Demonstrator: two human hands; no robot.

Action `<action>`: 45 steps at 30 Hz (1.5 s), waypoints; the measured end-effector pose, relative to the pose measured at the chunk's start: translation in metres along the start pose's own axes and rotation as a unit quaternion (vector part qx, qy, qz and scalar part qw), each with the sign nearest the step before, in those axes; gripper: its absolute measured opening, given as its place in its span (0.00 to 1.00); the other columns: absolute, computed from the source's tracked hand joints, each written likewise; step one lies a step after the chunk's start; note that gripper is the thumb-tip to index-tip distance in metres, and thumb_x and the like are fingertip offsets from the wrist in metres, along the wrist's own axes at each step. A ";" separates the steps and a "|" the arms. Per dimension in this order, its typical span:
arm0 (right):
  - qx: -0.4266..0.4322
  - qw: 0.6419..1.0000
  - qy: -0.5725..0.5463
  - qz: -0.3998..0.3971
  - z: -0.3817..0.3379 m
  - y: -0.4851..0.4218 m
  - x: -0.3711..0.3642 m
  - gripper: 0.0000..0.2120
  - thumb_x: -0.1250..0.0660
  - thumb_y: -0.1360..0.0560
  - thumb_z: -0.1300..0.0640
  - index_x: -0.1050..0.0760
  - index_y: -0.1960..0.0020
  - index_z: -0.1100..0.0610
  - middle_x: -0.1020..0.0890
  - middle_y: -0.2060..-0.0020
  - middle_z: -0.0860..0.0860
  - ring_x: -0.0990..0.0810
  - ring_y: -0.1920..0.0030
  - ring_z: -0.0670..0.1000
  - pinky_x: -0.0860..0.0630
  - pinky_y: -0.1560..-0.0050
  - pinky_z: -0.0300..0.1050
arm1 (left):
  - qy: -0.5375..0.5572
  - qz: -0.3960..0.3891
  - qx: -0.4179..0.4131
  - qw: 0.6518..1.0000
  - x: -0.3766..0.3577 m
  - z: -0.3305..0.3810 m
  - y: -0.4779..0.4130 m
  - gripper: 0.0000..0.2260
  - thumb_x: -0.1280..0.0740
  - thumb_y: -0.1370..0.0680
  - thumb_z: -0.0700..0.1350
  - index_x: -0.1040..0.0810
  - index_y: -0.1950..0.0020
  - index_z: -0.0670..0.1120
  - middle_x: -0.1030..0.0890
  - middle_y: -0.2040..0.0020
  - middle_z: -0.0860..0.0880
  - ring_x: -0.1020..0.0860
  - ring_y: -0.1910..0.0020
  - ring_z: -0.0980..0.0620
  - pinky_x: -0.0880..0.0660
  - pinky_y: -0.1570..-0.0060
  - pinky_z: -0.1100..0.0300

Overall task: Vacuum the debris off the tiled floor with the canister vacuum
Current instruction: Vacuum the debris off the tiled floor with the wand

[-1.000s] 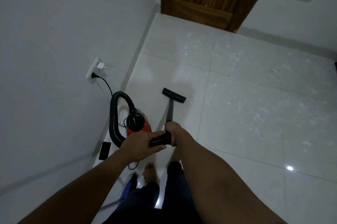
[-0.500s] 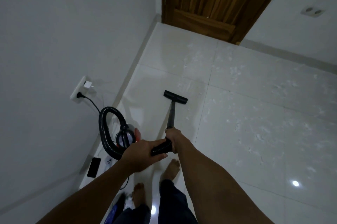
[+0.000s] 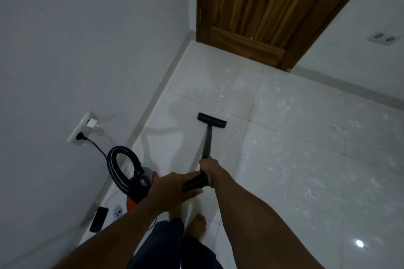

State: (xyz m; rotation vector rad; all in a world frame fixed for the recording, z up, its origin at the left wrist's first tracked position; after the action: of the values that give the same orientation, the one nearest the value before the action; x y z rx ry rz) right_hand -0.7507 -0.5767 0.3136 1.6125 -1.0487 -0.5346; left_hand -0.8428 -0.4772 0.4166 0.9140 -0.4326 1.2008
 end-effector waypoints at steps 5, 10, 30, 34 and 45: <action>0.008 1.000 0.001 0.001 -0.035 -0.024 0.009 0.21 0.41 0.19 0.58 0.35 0.27 0.61 0.23 0.40 0.60 0.20 0.43 0.60 0.20 0.57 0.51 | 0.015 -0.032 0.029 0.999 0.014 -0.009 -0.038 0.22 0.40 0.23 0.66 0.33 0.29 0.65 0.18 0.56 0.56 0.20 0.61 0.57 0.21 0.54 0.57; 0.028 1.000 0.003 0.011 -0.092 -0.063 0.019 0.22 0.41 0.18 0.58 0.36 0.26 0.63 0.23 0.38 0.61 0.20 0.44 0.58 0.18 0.48 0.53 | 0.011 -0.034 0.031 0.999 0.041 -0.031 -0.100 0.22 0.38 0.23 0.66 0.33 0.29 0.65 0.16 0.54 0.56 0.19 0.59 0.58 0.22 0.53 0.61; 0.060 0.996 -0.039 0.053 -0.230 -0.145 0.010 0.28 0.41 0.17 0.55 0.45 0.19 0.48 0.21 0.49 0.56 0.18 0.54 0.58 0.18 0.54 0.52 | 0.018 -0.125 0.066 0.990 0.104 -0.101 -0.247 0.23 0.39 0.20 0.62 0.34 0.26 0.61 0.21 0.60 0.56 0.24 0.66 0.59 0.25 0.57 0.64; 0.058 0.996 -0.001 0.061 -0.256 -0.146 0.015 0.30 0.42 0.17 0.54 0.48 0.18 0.49 0.23 0.44 0.56 0.18 0.49 0.59 0.17 0.49 0.55 | 0.037 -0.131 0.077 0.988 0.119 -0.101 -0.265 0.21 0.38 0.20 0.61 0.32 0.28 0.59 0.23 0.62 0.57 0.26 0.68 0.61 0.29 0.62 0.66; 0.053 0.995 0.037 0.078 -0.328 -0.179 0.048 0.31 0.42 0.17 0.55 0.49 0.18 0.47 0.22 0.37 0.57 0.20 0.56 0.52 0.20 0.63 0.48 | 0.066 -0.129 0.109 0.983 0.144 -0.102 -0.342 0.21 0.36 0.21 0.61 0.32 0.28 0.62 0.16 0.51 0.52 0.21 0.60 0.57 0.26 0.58 0.62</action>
State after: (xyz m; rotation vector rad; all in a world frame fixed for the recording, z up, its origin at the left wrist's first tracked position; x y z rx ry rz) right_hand -0.4051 -0.4371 0.2575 1.6135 -1.1534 -0.3168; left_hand -0.4950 -0.3354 0.3340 1.0357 -0.0728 1.0749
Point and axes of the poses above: each hand's wrist, its own y-axis away from the middle knuckle, its own x-axis out of the back of the hand, z = x × y, the point moved 6 cm from there along -y, towards the middle knuckle
